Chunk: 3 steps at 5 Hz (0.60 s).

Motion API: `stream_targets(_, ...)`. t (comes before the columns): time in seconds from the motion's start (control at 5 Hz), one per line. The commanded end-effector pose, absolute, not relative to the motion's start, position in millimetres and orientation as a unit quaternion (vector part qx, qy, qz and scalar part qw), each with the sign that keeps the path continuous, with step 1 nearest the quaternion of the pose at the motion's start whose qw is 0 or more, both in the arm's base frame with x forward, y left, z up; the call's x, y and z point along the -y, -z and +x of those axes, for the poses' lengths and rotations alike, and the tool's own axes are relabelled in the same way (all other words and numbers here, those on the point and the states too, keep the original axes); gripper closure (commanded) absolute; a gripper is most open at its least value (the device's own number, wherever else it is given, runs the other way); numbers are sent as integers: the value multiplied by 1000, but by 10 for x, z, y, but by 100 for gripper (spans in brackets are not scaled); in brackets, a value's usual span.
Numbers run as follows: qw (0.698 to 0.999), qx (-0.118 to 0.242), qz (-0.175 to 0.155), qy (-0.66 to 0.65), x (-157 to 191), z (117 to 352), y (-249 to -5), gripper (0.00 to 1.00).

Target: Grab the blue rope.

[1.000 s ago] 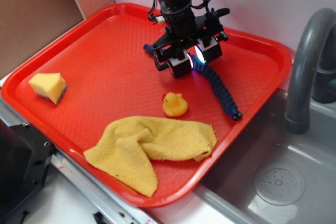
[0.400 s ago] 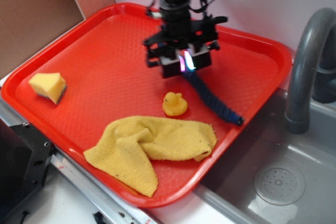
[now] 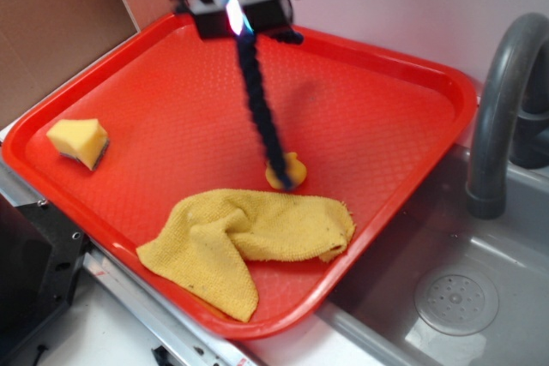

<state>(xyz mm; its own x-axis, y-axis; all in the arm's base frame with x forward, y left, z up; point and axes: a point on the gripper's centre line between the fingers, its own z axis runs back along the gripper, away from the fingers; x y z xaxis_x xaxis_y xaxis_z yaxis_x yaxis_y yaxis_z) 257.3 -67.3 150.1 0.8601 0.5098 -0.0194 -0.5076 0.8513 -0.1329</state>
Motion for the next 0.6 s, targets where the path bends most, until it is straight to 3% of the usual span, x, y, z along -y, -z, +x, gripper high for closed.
stream_targets(0.0,984,78,-81,-136,388,2170,-2534,100)
stream_targets(0.2,982,114,-81,-127,352,2007,-2618,100)
stream_targets(0.4,981,103,-74,-147,347,2002,-2588,100)
